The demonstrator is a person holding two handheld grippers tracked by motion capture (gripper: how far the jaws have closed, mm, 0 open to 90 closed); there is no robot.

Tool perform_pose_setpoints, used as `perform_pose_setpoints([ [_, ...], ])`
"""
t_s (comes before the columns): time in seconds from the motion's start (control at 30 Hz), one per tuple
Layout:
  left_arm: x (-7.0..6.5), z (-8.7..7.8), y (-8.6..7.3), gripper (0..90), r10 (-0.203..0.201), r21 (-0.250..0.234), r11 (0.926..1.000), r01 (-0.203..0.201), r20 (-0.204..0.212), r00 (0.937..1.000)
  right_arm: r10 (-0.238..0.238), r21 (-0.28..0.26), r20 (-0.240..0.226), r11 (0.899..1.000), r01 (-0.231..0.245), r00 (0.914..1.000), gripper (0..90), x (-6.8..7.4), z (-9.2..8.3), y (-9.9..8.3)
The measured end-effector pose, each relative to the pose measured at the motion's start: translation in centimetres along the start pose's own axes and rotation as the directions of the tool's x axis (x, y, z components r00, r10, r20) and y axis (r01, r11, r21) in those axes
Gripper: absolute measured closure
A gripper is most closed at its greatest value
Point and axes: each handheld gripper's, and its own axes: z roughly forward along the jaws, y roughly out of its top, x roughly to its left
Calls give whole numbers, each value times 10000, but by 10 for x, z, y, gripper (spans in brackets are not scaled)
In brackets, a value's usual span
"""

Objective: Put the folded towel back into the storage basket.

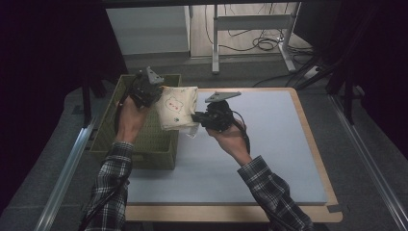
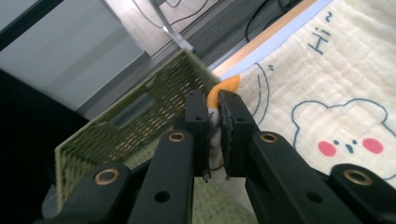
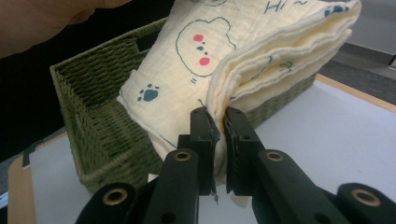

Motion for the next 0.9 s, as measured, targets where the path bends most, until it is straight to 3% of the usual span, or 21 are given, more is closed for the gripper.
perform_pose_setpoints([
  [0.4,35,-1,-40,831,-524,570,9969,551,-476,9975,-137,224,-265,9996,143,9996,829,27,54,11],
  [0.9,64,-4,-89,829,-979,1059,9887,1064,-832,9917,-568,1350,-474,9889,628,9973,827,73,123,23],
])
